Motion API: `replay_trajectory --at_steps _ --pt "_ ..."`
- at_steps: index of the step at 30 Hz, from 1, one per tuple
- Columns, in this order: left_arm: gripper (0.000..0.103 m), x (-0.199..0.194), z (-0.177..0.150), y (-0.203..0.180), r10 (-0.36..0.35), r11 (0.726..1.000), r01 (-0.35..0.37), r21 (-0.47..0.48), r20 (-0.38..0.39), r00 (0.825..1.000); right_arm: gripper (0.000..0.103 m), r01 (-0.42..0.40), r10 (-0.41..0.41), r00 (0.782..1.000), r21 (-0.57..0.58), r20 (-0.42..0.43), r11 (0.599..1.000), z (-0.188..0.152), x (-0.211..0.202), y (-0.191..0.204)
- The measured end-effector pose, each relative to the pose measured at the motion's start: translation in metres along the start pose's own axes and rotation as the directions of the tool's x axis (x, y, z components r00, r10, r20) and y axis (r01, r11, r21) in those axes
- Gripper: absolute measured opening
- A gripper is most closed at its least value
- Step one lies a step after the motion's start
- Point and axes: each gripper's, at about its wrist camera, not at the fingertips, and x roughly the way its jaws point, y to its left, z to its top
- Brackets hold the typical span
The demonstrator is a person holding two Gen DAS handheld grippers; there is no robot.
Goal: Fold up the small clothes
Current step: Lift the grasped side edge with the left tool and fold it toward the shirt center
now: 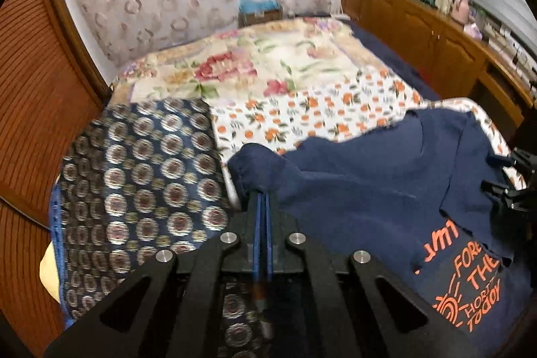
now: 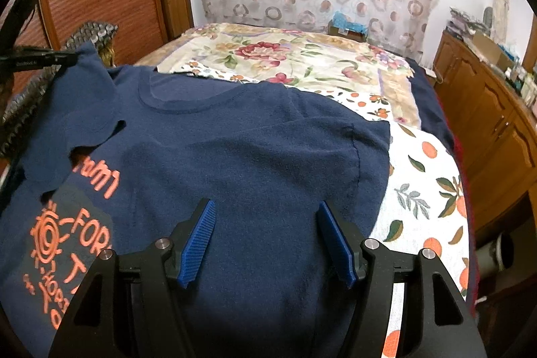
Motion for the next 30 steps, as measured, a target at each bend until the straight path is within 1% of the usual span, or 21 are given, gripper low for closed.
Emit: replay_trajectory --at_steps 2,4,6,8,12,13,14,16,17,18,19,20,21,23,25,27,29,30 --pt "0.003 -0.005 -0.002 0.007 -0.015 1.000 0.015 -0.015 0.018 1.000 0.066 -0.003 0.002 1.000 0.013 0.017 1.000 0.003 -0.011 -0.006" --pt "0.003 -0.007 -0.005 0.012 -0.023 0.999 0.023 -0.024 0.031 0.999 0.066 0.017 -0.018 0.999 0.016 0.050 1.000 0.006 -0.024 -0.013" --pt "0.003 -0.010 -0.009 0.016 -0.030 0.999 0.031 -0.026 0.045 0.999 0.066 0.046 -0.047 0.998 0.005 0.052 0.999 0.011 -0.031 -0.022" --pt "0.003 -0.014 -0.014 0.017 -0.049 0.998 0.051 -0.033 0.067 0.997 0.066 0.056 -0.056 0.998 0.009 0.042 0.998 0.015 -0.031 -0.035" --pt "0.003 -0.020 -0.021 0.012 -0.069 0.997 0.074 -0.035 0.122 0.990 0.066 0.071 -0.070 0.997 0.056 -0.018 0.996 0.021 -0.014 -0.060" --pt "0.003 -0.023 -0.025 0.010 -0.088 0.995 0.094 -0.038 0.136 0.987 0.063 0.064 -0.062 0.998 0.067 -0.033 0.996 0.023 -0.008 -0.064" --pt "0.003 -0.025 -0.027 0.009 -0.094 0.994 0.100 -0.041 0.145 0.985 0.059 0.053 -0.049 0.998 0.077 -0.050 0.996 0.024 -0.001 -0.067" --pt "0.003 -0.028 -0.031 0.008 -0.110 0.992 0.118 -0.045 0.155 0.982 0.058 0.055 -0.048 0.996 0.087 -0.082 0.995 0.028 0.015 -0.069" --pt "0.003 -0.032 -0.035 0.007 -0.127 0.989 0.136 -0.048 0.170 0.977 0.056 0.058 -0.050 0.994 0.091 -0.092 0.994 0.031 0.021 -0.070" --pt "0.003 -0.036 -0.038 0.005 -0.139 0.988 0.150 -0.048 0.181 0.974 0.056 0.060 -0.051 0.994 0.093 -0.099 0.994 0.035 0.025 -0.068" --pt "0.003 -0.040 -0.042 0.003 -0.149 0.986 0.161 -0.048 0.192 0.970 0.055 0.060 -0.052 0.995 0.096 -0.086 0.994 0.037 0.027 -0.067" --pt "0.003 -0.045 -0.046 0.002 -0.161 0.983 0.174 -0.051 0.200 0.966 0.050 0.053 -0.045 0.996 0.105 -0.082 0.993 0.042 0.029 -0.067" --pt "0.003 -0.049 -0.051 0.001 -0.172 0.981 0.186 -0.051 0.208 0.963 0.034 0.046 -0.037 0.996 0.115 -0.078 0.992 0.044 0.030 -0.066" --pt "0.003 -0.058 -0.057 -0.002 -0.191 0.977 0.206 -0.047 0.222 0.956 0.007 -0.012 0.020 0.997 0.114 -0.073 0.993 0.044 0.030 -0.059" --pt "0.003 -0.071 -0.067 -0.005 -0.225 0.971 0.239 -0.031 0.244 0.943 0.007 0.022 -0.018 0.998 0.073 -0.057 0.997 0.042 0.022 -0.047" --pt "0.003 -0.084 -0.077 -0.006 -0.255 0.963 0.269 -0.017 0.271 0.928 0.006 0.015 -0.015 1.000 0.059 0.002 0.998 0.039 0.004 -0.037" --pt "0.003 -0.101 -0.092 -0.004 -0.282 0.954 0.300 -0.014 0.302 0.911 0.006 0.029 -0.033 0.997 0.057 0.073 0.998 0.035 -0.023 -0.027" --pt "0.003 -0.107 -0.096 -0.002 -0.290 0.951 0.309 -0.014 0.311 0.905 0.006 0.030 -0.036 0.994 0.060 0.107 0.998 0.032 -0.038 -0.023"
